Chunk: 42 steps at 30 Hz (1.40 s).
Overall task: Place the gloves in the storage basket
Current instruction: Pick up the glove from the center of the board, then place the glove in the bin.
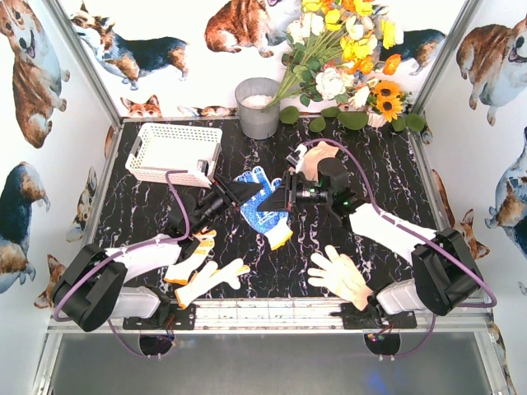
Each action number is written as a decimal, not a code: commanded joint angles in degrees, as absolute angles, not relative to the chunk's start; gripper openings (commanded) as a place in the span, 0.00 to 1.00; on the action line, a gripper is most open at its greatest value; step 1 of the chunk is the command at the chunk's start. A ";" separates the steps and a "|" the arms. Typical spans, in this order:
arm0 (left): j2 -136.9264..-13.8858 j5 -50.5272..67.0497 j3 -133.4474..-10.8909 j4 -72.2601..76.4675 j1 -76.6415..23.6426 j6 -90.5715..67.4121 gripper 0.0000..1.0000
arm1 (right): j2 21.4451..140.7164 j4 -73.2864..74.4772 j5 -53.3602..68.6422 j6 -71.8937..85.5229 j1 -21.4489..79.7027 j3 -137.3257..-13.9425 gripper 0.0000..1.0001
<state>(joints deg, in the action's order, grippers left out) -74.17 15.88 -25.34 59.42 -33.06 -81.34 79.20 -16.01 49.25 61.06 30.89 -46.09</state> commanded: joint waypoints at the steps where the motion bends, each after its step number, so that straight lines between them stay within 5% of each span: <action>1: -72.31 14.78 -25.93 58.07 -31.96 -79.21 0.18 | 78.92 -14.17 48.05 57.04 31.38 -49.73 0.00; 8: -71.25 14.76 -28.17 51.68 -30.46 -74.83 0.00 | 82.31 -13.41 47.69 54.47 31.38 -52.69 0.00; 17: -71.56 16.12 -29.10 50.09 -26.11 -71.39 0.00 | 89.02 -12.14 46.31 50.05 31.38 -58.19 0.01; 27: -73.11 19.00 -32.35 48.77 -21.49 -67.89 0.00 | 94.42 -12.45 46.66 46.25 31.08 -62.82 0.40; 42: -72.24 21.44 -36.75 42.73 -20.27 -64.86 0.00 | 89.01 -12.31 45.36 43.33 28.50 -57.88 0.67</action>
<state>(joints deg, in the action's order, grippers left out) -73.67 21.19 -34.39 44.14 -21.17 -66.74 92.88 -10.31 46.15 45.25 29.12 -58.30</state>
